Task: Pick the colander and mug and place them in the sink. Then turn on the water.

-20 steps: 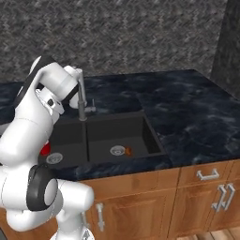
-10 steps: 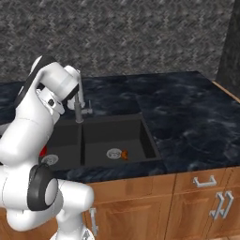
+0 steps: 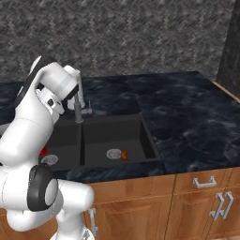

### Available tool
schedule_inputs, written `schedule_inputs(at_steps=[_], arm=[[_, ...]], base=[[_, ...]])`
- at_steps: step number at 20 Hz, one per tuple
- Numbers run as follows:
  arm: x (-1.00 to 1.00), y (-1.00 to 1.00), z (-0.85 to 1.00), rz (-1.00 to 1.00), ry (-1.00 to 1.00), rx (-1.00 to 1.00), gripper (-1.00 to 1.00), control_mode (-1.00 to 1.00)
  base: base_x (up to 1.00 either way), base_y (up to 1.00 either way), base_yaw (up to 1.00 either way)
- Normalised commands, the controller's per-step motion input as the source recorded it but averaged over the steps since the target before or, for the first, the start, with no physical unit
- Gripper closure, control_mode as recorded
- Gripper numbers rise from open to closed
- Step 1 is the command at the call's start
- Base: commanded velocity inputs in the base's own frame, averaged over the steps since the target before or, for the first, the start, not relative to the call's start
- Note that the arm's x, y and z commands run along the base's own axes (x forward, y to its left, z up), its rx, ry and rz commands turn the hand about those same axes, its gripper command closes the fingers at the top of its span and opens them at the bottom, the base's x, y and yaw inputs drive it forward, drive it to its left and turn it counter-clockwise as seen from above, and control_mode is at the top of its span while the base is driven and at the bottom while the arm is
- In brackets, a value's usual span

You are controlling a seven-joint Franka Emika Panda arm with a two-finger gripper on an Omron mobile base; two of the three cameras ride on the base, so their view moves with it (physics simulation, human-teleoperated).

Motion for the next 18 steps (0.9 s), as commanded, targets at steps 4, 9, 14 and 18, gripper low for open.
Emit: schedule_inputs(at_steps=[4, 9, 14, 18], arm=[[0.00, 0.00, 0.00, 0.00, 0.00, 0.00, 1.00, 1.00], [0.54, -0.08, -0.08, -0.06, 0.09, 0.00, 1.00, -1.00], [0.34, -0.02, -0.20, -0.07, 0.05, -0.05, 1.00, -1.00], [-0.02, -0.04, -0.18, -0.03, -0.01, -0.11, 1.00, -1.00]], base=[[0.84, -0.03, -0.05], [0.16, -0.03, -0.01], [0.00, 0.00, 0.00], [0.00, 0.00, 0.00]])
